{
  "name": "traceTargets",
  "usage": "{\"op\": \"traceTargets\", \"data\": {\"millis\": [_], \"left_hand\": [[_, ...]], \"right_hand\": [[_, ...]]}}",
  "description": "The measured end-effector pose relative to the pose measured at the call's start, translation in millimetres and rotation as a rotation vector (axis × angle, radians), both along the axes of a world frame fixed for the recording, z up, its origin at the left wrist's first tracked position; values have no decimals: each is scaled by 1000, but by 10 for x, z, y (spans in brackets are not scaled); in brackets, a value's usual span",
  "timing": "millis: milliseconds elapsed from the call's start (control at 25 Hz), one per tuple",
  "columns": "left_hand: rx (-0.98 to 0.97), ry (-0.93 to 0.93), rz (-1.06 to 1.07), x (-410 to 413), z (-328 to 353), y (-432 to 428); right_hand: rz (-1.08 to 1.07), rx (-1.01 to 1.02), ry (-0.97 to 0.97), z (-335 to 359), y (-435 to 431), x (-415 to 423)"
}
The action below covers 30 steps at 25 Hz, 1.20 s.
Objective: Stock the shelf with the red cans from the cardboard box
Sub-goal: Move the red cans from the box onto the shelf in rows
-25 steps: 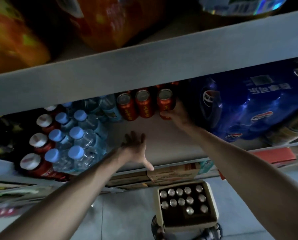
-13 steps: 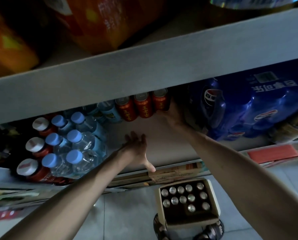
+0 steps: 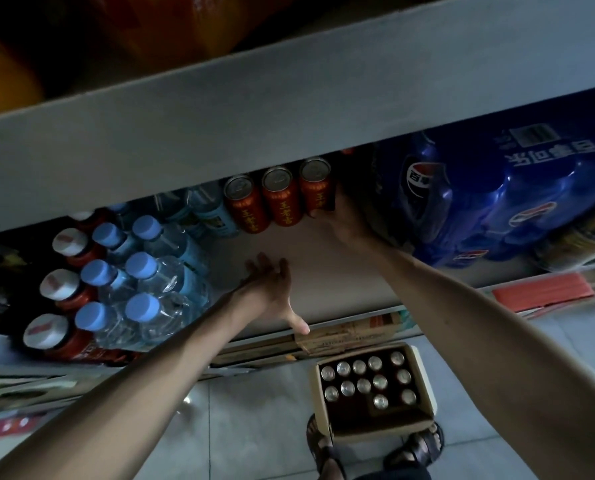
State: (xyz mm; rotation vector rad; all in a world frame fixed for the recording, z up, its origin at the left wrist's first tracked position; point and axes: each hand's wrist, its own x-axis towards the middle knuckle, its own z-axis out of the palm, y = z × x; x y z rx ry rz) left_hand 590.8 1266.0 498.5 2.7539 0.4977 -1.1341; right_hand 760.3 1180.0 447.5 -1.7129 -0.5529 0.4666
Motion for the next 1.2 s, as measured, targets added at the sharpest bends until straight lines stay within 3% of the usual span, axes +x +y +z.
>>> {"op": "traceTargets", "data": {"millis": [360, 520, 680, 760, 880, 960, 1000, 1080, 1200], "left_hand": [[20, -8, -18, -4, -53, 10], [-32, -25, 40, -16, -124, 25], [-245, -53, 93, -67, -57, 12], [-197, -213, 119, -177, -64, -125], [-88, -724, -2, -455, -104, -588], [-165, -966, -192, -642, -221, -994], [-231, -982, -225, -726, -329, -1168], [-344, -868, -169, -862, -686, -1429], [-438, -492, 56, -986, -1481, -1595]], "right_hand": [[82, 124, 19, -40, -86, -40], [2, -232, 32, -55, -460, -303], [-83, -272, -7, -11, -1036, -824], [-129, -265, -115, -1, -1411, -1107], [-166, -224, -346, -27, -1866, -1455], [-203, -199, -437, -112, -2107, -1687], [-205, -212, -440, -200, -2221, -1799], [-202, -290, -372, -504, -2486, -2004], [-192, -507, -174, -1160, -2883, -2244]]}}
